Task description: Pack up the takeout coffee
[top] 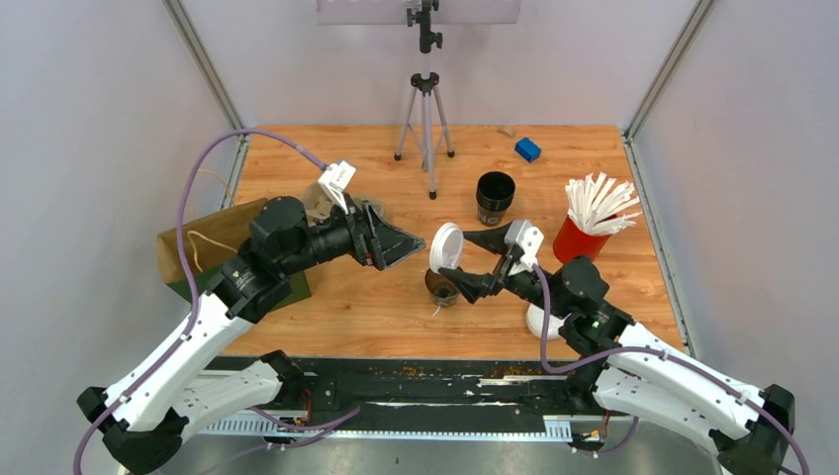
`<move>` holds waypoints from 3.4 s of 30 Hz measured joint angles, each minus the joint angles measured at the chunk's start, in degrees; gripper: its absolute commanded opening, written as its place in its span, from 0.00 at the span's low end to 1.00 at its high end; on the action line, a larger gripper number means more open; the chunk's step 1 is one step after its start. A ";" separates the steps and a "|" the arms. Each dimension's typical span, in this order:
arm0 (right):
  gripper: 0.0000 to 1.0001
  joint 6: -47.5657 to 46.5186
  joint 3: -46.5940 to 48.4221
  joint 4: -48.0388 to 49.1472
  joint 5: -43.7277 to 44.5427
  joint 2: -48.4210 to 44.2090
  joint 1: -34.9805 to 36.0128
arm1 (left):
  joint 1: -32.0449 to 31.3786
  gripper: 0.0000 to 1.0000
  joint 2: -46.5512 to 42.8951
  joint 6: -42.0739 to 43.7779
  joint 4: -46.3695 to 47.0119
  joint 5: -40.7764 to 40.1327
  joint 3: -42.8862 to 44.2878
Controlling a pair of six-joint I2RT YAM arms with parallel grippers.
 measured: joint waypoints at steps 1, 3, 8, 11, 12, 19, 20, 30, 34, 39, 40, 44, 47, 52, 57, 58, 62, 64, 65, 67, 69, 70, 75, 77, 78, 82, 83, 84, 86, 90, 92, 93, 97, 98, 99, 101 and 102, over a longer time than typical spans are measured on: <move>0.70 0.59 0.98 -2.73 1.42 -0.46 0.00 | 0.00 1.00 0.04 2.43 -2.23 -2.25 1.11; 0.70 2.25 3.98 -8.87 4.39 -0.96 0.00 | 0.00 1.00 0.24 7.23 -6.10 -6.82 2.80; 0.71 6.88 13.53 -25.22 11.06 1.20 0.00 | 0.66 1.00 1.88 15.43 -14.67 -15.21 3.50; 0.71 10.38 19.80 -35.32 14.82 5.09 0.00 | 2.49 1.00 3.74 16.81 -16.72 -15.26 2.84; 0.72 11.52 21.68 -38.42 15.78 6.82 0.00 | 3.17 1.00 4.04 16.85 -16.94 -15.04 2.36; 0.72 18.47 30.49 -54.58 18.21 20.04 0.15 | 11.98 1.00 4.15 16.90 -16.85 -9.68 -0.90; 0.73 19.43 31.65 -56.43 18.32 22.12 0.31 | 13.25 1.00 4.15 16.90 -16.81 -9.51 -0.90; 0.78 24.79 38.56 -67.08 19.10 35.32 2.49 | 17.62 1.00 1.73 18.16 -17.51 -9.25 -0.92; 0.80 25.40 40.22 -68.52 19.67 39.06 3.02 | 17.62 1.00 0.48 18.53 -17.53 -9.14 -1.97; 0.82 25.49 41.81 -69.77 20.76 43.01 3.26 | 17.62 1.00 -0.59 18.53 -17.70 -8.68 -3.43; 0.83 25.49 42.05 -69.85 21.00 43.56 3.26 | 17.62 1.00 -0.72 18.53 -17.70 -8.55 -3.65; 0.85 25.44 43.25 -69.99 21.64 45.86 3.26 | 17.62 1.00 -1.03 18.51 -17.79 -7.91 -4.31; 0.87 25.22 43.89 -70.01 21.77 47.52 3.26 | 17.62 1.00 -1.29 18.51 -17.79 -7.69 -4.85; 0.87 24.76 44.68 -70.03 22.01 50.64 3.26 | 17.62 1.00 -2.03 18.51 -17.84 -7.45 -5.55; 0.83 24.41 45.24 -70.38 22.45 51.69 3.26 | 17.62 0.99 -2.60 18.53 -17.86 -7.32 -5.64; 0.83 24.39 45.46 -70.44 22.58 51.69 3.26 | 17.62 0.99 -2.64 18.53 -17.86 -7.32 -5.66; 0.82 24.37 46.27 -70.79 23.19 51.67 3.26 | 17.62 0.98 -2.71 18.58 -17.86 -7.32 -5.86; 0.81 24.35 46.66 -70.97 23.52 51.63 3.26 | 17.62 0.97 -2.71 18.73 -17.86 -7.30 -6.14; 0.80 24.35 46.84 -71.08 23.58 51.56 3.26 | 17.62 0.96 -2.69 18.75 -17.86 -7.28 -6.27; 0.79 24.26 46.90 -71.17 23.67 51.28 3.26 | 17.62 0.93 -2.64 18.88 -17.86 -7.02 -6.51; 0.78 24.15 46.90 -71.47 23.67 50.77 3.17 | 17.62 0.90 -2.34 18.95 -17.79 -6.19 -6.80; 0.77 24.11 46.90 -71.60 23.65 50.53 3.13 | 17.62 0.88 -2.12 18.97 -17.81 -5.68 -6.91; 0.75 23.56 45.75 -71.38 22.14 47.32 1.60 | 17.59 0.80 1.49 18.99 -16.72 0.26 -8.00; 0.72 23.21 44.33 -70.69 20.72 45.40 0.46 | 17.27 0.79 2.89 18.43 -15.80 2.16 -9.25; 0.71 22.80 43.15 -70.03 19.19 44.17 -0.50 | 16.74 0.78 3.67 18.01 -15.26 2.91 -10.14; 0.72 20.68 39.19 -67.69 13.00 41.35 -4.13 | 12.87 0.74 5.97 15.89 -12.72 3.72 -12.92; 0.72 19.98 38.42 -67.17 11.56 41.11 -4.98 | 11.98 0.72 6.47 15.39 -12.11 3.87 -13.40; 0.72 19.23 37.83 -66.75 10.19 41.05 -5.79 | 10.93 0.71 7.08 14.75 -10.84 3.96 -14.08; 0.71 17.62 36.96 -65.88 7.56 41.05 -7.32 | 9.20 0.70 8.44 13.03 -7.85 4.22 -15.72; 0.68 15.10 36.04 -64.13 3.02 41.05 -10.10 | 7.28 0.70 10.84 10.51 -3.10 4.00 -19.02; 0.68 13.86 35.63 -62.99 0.83 41.05 -11.37 | 6.58 0.70 12.11 9.66 -1.73 3.82 -19.96; 0.68 13.29 35.43 -62.53 -0.15 41.05 -11.87 | 6.32 0.69 12.68 9.20 -0.76 3.80 -20.44; 0.67 11.43 35.34 -61.18 -3.32 41.27 -13.29 | 5.81 0.69 13.77 7.65 2.56 3.54 -22.05; 0.67 10.99 35.32 -60.85 -4.09 41.42 -13.46 | 5.73 0.69 13.97 7.15 3.67 3.56 -22.45; 0.66 10.62 35.28 -60.50 -4.72 41.66 -13.68 | 5.64 0.68 14.23 6.43 4.94 3.65 -22.86; 0.65 9.94 35.10 -59.95 -5.77 42.45 -14.03 | 5.55 0.68 15.12 4.96 8.00 4.00 -23.93; 0.65 9.75 35.04 -59.87 -6.01 42.73 -14.08 | 5.53 0.67 15.43 4.61 8.79 4.09 -24.24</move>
